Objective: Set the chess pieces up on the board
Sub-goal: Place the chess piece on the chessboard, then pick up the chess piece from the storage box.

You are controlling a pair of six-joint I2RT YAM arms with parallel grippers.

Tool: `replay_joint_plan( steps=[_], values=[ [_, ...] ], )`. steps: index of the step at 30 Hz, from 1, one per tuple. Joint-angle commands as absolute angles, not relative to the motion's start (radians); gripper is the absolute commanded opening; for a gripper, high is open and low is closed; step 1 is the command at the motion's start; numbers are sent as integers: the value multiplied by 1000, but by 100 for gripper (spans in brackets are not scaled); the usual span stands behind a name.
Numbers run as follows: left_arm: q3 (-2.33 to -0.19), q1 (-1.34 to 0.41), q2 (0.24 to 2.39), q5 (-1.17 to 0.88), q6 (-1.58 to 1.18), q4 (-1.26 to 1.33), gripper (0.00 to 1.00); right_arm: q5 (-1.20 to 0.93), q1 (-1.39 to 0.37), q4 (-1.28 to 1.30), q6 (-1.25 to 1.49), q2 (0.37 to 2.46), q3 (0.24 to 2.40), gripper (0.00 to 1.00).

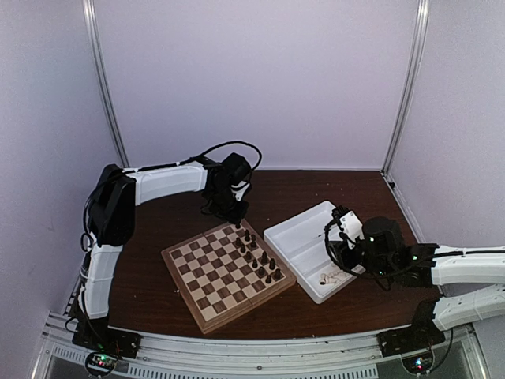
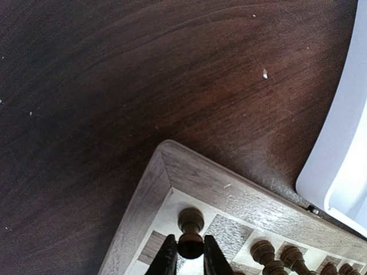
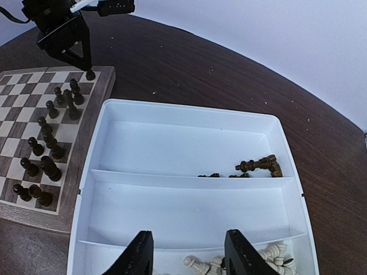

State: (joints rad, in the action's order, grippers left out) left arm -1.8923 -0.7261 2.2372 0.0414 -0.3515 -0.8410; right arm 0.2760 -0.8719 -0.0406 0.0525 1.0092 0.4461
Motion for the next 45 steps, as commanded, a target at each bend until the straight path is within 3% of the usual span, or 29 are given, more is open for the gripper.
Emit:
replay_joint_plan(
  steps=[1, 7, 14, 18, 28, 37, 45],
  values=[
    [-1930, -719, 2255, 40, -335, -859, 27, 278, -867, -54, 57, 1018, 453, 46],
    [-1974, -719, 2254, 30, -329, -888, 45, 280, -867, -51, 56, 1018, 454, 46],
    [-1970, -719, 2164, 62, -328, -894, 48, 296, -839, -17, 107, 993, 465, 46],
    [-1896, -719, 2058, 92, -322, -886, 49, 209, -753, 172, 185, 1010, 588, 45],
    [-1435, -724, 1611, 62, -364, -666, 44, 104, -612, 597, 373, 1251, 995, 39],
    [-1103, -729, 1286, 66, -407, -573, 44, 119, -567, 638, 573, 1470, 1187, 39],
    [-884, -729, 1098, 10, -466, -413, 44, 264, -550, 873, 893, 1719, 1426, 35]
  ],
)
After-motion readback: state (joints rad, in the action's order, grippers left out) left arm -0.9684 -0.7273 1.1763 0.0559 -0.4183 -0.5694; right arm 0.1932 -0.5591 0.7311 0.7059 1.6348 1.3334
